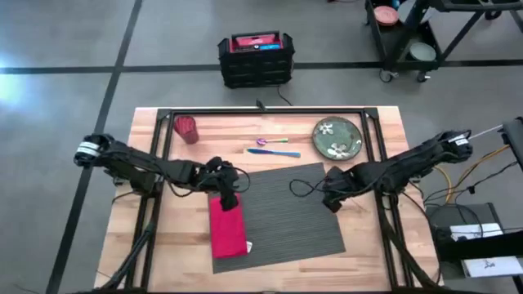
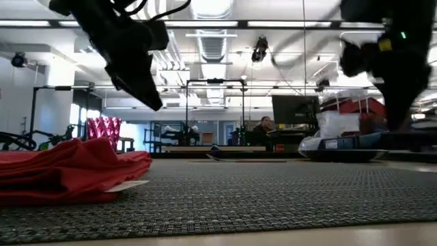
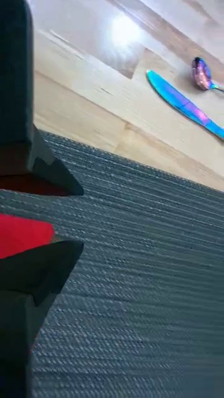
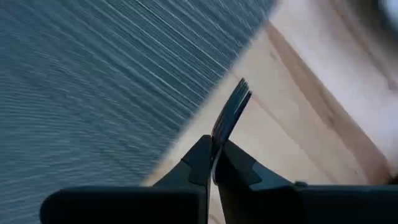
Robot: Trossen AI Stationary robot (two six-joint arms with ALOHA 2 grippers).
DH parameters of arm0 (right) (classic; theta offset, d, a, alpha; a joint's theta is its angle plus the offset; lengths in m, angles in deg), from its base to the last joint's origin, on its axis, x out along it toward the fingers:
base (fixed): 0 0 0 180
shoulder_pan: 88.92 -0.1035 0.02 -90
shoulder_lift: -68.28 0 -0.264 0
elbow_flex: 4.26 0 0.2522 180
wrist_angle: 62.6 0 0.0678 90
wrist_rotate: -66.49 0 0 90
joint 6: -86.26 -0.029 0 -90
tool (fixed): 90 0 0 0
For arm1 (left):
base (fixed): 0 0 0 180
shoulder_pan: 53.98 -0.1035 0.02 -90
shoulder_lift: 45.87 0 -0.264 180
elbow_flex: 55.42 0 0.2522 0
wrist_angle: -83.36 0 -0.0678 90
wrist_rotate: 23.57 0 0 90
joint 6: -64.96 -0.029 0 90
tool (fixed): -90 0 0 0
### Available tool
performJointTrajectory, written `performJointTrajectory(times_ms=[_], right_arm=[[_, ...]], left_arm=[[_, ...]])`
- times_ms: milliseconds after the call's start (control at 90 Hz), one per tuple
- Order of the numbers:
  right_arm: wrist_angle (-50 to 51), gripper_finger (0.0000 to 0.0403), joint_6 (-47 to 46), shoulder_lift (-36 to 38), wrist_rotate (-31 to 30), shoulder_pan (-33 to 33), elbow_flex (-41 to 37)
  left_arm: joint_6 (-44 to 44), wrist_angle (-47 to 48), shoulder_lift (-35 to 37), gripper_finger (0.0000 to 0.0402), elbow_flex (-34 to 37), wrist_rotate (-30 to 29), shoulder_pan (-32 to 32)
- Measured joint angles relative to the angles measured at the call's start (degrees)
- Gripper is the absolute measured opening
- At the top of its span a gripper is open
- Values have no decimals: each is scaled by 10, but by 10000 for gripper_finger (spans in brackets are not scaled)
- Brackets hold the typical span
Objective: Set table place
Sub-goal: Put the blue fork on top of the red table napkin
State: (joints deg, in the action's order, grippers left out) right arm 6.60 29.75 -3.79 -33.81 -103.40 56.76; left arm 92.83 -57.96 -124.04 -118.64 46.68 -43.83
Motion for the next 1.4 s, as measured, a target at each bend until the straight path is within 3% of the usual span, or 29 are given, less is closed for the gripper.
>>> performJointTrajectory(times_ms=[333,478,611,833,978,1211,1400], right_arm=[[-115,0,207,0,-120,-8,161],[-231,0,328,-2,-126,-8,191],[-366,0,408,-6,-122,-8,179],[-551,0,454,-36,-69,-8,145],[-613,0,479,-73,-53,-8,153],[-628,0,497,-121,-45,-7,188],[-618,0,506,-123,-35,-8,199]], left_arm=[[-51,-169,-1,114,-4,49,1],[-67,-265,-1,117,-3,102,-2],[-97,-330,-1,144,-3,109,-4],[-128,-372,-5,207,-3,97,-5],[-133,-390,-30,222,-2,101,-5],[-139,-450,-71,198,-7,161,-5],[-141,-449,-71,156,-9,163,-5]])
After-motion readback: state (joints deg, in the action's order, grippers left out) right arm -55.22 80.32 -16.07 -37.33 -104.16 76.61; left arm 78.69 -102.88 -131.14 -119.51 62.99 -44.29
